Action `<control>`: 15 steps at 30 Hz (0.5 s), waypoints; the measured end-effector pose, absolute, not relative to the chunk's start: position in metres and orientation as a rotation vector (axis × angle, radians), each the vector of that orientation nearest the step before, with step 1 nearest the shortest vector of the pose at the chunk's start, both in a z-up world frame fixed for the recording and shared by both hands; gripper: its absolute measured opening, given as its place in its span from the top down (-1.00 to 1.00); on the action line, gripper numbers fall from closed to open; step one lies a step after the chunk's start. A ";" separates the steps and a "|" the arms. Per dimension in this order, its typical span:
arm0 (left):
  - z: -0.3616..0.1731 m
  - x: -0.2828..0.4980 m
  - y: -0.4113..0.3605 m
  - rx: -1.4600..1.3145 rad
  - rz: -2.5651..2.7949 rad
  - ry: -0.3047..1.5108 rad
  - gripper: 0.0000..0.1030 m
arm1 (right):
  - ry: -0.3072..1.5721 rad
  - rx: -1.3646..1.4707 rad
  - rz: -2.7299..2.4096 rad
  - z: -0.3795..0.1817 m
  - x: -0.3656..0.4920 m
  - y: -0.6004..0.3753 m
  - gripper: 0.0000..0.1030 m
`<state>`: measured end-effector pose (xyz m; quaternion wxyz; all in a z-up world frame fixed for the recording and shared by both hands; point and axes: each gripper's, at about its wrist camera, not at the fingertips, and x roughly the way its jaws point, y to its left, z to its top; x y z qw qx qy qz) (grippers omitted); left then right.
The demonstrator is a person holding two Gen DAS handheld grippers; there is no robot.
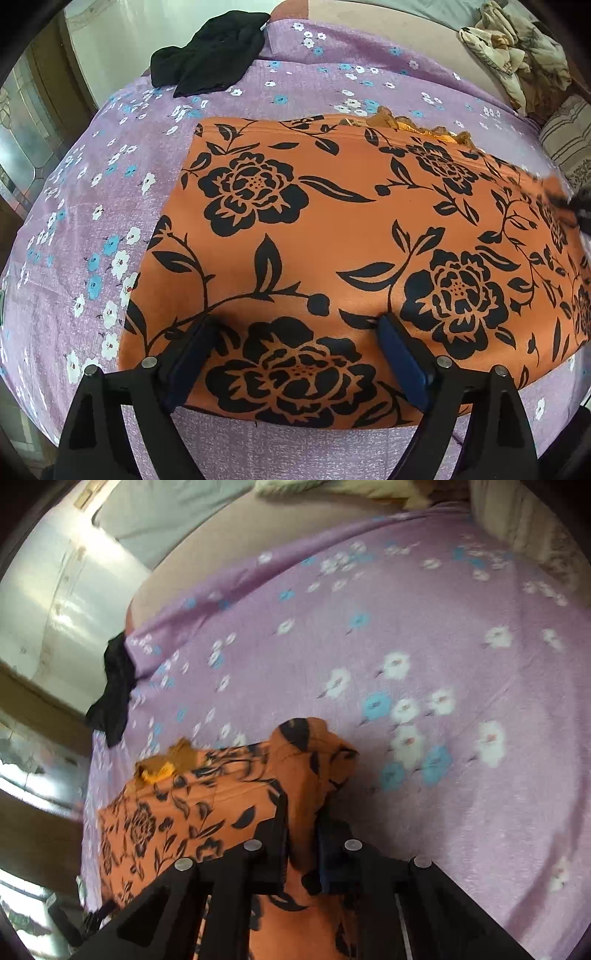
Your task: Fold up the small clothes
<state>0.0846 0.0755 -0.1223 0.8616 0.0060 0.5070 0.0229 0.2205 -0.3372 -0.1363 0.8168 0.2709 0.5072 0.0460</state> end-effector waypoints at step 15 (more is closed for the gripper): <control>-0.126 0.091 0.069 0.051 0.048 1.069 -0.84 | 0.870 0.578 0.025 -0.076 0.170 -0.324 0.36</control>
